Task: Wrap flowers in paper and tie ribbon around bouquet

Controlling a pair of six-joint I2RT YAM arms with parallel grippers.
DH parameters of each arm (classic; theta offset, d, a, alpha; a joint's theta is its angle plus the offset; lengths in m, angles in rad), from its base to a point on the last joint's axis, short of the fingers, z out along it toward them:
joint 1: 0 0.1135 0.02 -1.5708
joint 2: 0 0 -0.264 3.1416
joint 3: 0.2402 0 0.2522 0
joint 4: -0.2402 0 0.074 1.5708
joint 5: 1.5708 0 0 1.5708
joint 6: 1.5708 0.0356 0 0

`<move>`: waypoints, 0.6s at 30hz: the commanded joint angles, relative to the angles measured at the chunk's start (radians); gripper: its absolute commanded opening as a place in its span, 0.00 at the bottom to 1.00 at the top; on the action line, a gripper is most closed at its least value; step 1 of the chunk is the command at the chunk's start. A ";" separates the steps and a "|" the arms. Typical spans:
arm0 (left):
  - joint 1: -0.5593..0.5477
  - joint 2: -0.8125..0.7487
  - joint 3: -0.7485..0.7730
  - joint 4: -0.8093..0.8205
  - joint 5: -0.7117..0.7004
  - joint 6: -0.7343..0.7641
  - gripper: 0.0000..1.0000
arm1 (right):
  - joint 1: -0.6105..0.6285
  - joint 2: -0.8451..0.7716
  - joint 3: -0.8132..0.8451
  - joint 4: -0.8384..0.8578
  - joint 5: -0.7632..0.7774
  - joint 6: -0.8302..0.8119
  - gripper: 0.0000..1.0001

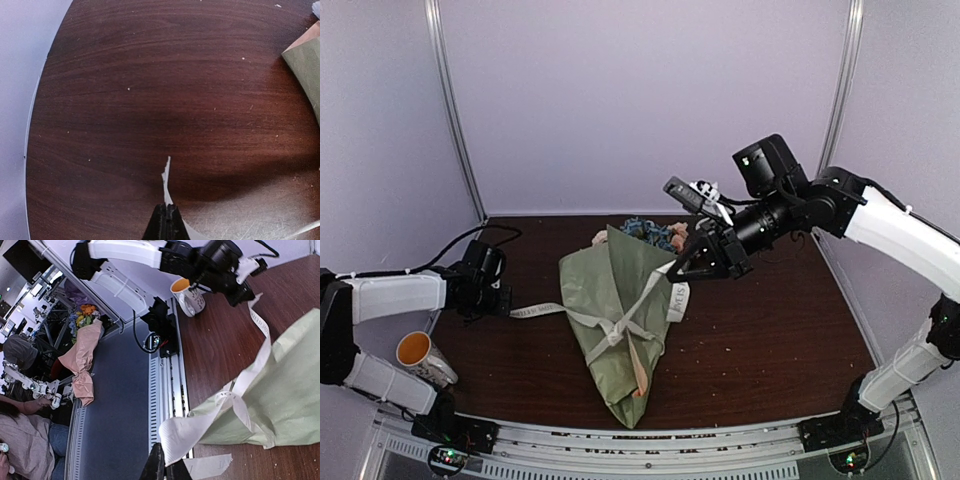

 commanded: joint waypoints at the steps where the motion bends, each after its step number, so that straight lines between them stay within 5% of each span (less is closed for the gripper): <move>1: 0.007 0.010 -0.028 0.088 0.023 -0.018 0.00 | 0.053 -0.004 0.126 0.008 0.011 -0.005 0.00; 18: -0.002 -0.171 -0.142 0.193 0.145 0.031 0.00 | 0.138 0.487 0.715 0.216 0.030 0.161 0.00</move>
